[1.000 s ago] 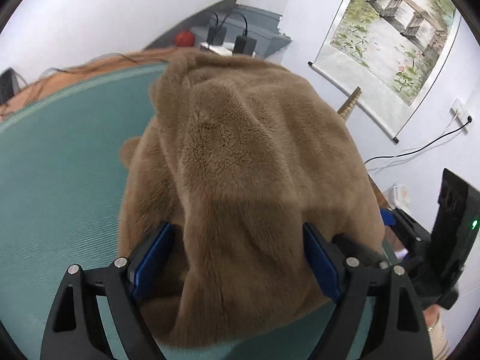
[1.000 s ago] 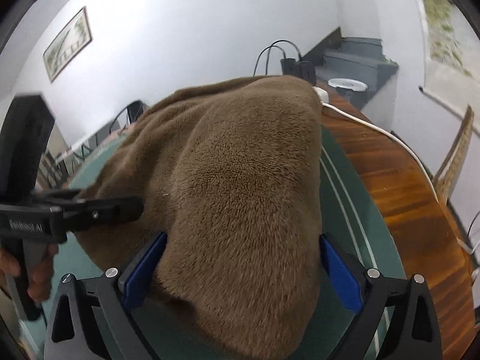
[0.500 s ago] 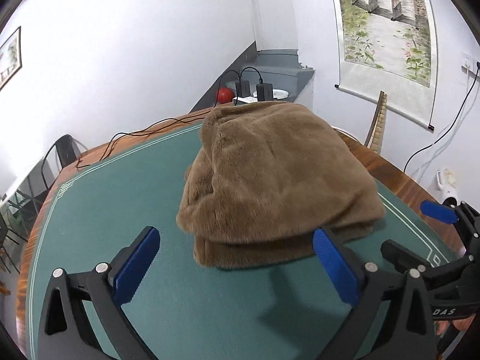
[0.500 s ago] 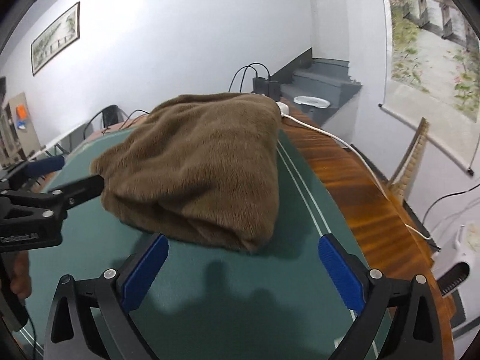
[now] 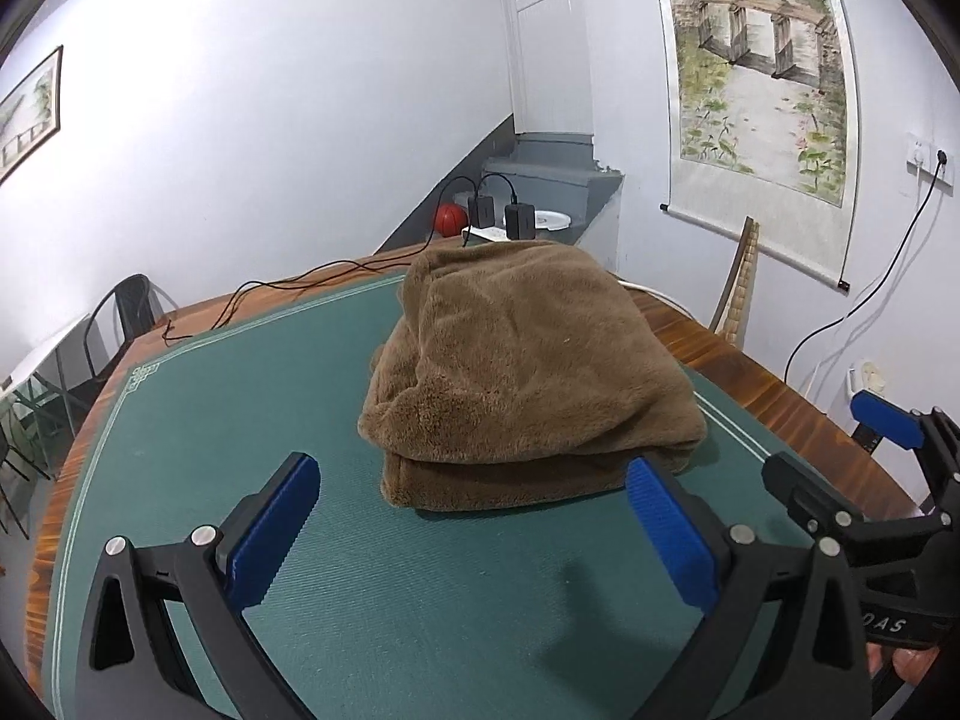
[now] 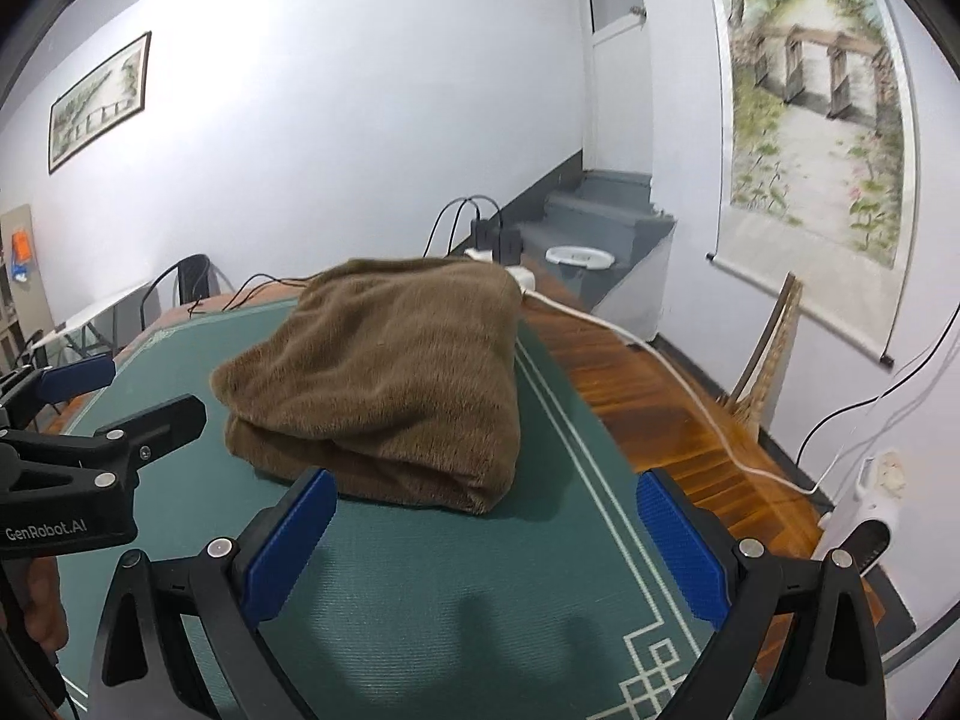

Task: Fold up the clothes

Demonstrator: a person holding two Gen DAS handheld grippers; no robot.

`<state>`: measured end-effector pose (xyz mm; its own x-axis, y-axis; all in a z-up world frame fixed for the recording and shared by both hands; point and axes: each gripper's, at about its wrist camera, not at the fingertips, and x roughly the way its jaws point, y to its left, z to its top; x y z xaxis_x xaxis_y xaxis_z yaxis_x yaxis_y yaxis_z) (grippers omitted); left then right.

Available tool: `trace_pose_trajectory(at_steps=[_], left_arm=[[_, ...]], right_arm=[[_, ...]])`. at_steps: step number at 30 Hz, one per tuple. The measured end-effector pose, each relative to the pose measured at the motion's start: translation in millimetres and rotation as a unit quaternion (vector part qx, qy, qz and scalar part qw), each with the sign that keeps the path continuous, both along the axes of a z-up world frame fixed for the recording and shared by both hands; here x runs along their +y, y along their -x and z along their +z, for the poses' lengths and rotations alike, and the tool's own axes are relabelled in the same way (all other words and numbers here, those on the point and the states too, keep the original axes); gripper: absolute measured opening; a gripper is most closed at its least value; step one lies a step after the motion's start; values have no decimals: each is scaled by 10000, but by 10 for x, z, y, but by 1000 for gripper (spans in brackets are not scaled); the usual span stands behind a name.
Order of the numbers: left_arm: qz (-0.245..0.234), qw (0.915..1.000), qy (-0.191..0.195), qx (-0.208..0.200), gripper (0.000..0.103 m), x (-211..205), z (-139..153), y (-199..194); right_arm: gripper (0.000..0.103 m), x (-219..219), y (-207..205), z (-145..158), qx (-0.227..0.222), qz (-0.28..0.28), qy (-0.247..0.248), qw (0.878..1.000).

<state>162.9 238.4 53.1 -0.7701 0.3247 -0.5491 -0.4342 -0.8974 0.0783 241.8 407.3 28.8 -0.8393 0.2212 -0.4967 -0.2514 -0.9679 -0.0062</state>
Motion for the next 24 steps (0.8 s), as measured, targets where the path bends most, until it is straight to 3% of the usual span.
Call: trace_pose_trajectory(at_steps=[24], left_arm=[[39,9998,-26,-175,103,55,-95,17]], right_arm=[[102,-6,51,-84,-159,-40,28,9999]])
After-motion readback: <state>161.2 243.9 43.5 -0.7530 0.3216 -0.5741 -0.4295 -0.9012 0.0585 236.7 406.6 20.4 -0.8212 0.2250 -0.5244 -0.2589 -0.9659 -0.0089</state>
